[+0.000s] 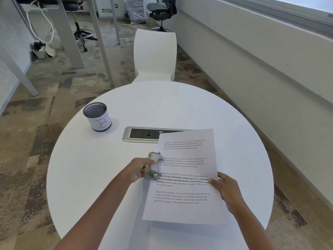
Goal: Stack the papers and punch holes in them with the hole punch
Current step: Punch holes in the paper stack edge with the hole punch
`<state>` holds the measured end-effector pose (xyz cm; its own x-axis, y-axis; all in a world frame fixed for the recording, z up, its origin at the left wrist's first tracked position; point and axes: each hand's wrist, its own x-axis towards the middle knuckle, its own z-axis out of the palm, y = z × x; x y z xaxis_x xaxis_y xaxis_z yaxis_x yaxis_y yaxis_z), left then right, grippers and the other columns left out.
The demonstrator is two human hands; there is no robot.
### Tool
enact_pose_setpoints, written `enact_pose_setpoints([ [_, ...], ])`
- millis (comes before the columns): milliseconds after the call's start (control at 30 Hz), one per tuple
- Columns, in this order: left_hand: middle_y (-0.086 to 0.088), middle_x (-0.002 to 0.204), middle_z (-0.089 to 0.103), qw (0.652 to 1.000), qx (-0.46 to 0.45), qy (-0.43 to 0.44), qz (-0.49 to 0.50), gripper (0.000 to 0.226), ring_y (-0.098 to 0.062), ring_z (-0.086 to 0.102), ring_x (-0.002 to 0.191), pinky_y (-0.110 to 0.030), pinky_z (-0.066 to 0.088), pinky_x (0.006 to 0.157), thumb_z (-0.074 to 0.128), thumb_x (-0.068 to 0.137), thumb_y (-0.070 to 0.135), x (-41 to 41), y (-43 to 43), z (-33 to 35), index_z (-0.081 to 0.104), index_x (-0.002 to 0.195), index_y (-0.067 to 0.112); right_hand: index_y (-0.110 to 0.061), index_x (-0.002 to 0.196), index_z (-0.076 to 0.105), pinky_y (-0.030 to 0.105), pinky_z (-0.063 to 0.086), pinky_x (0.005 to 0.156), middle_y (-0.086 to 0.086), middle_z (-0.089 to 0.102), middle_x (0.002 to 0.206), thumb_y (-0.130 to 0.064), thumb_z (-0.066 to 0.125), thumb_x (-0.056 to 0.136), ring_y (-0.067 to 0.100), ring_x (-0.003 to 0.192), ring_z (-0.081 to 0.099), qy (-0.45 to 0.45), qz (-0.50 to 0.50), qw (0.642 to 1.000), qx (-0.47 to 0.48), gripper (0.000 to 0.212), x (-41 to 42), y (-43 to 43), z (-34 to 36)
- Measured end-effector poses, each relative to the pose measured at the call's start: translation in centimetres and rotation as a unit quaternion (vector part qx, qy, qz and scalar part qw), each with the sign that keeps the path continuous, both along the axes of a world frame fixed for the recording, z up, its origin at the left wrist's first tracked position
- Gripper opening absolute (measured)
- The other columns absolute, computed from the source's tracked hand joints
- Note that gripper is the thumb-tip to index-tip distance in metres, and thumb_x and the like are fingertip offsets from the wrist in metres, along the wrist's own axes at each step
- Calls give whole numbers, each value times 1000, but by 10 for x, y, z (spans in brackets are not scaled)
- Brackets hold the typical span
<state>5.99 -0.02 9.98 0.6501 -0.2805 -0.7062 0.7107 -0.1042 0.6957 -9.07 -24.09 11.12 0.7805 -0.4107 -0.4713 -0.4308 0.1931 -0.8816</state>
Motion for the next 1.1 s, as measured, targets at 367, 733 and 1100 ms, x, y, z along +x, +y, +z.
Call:
enact_pose_setpoints([
  [367, -13, 72, 53, 997, 24, 17, 72, 7, -23, 50, 63, -29, 43, 60, 51, 86, 7, 12, 25, -5, 52, 80, 4, -17, 87, 65, 27, 55, 53, -4, 73, 60, 2, 59, 81, 12, 53, 67, 2, -68, 997, -31, 21, -13, -33, 2],
  [733, -11, 58, 59, 992, 55, 4, 117, 14, -21, 54, 52, -27, 44, 49, 47, 88, 6, 17, 48, -15, 51, 74, 7, -15, 89, 63, 21, 54, 45, -3, 72, 58, 3, 58, 82, 11, 50, 67, 22, -77, 997, -21, 19, -26, -38, -2],
  [1100, -14, 80, 54, 984, 97, -31, 143, 10, -26, 50, 64, -31, 40, 60, 52, 85, 5, 40, 90, -34, 54, 76, 6, -13, 95, 63, 30, 57, 58, -1, 74, 65, -1, 59, 82, 17, 57, 68, 36, -80, 996, -22, 18, -26, -36, -10],
])
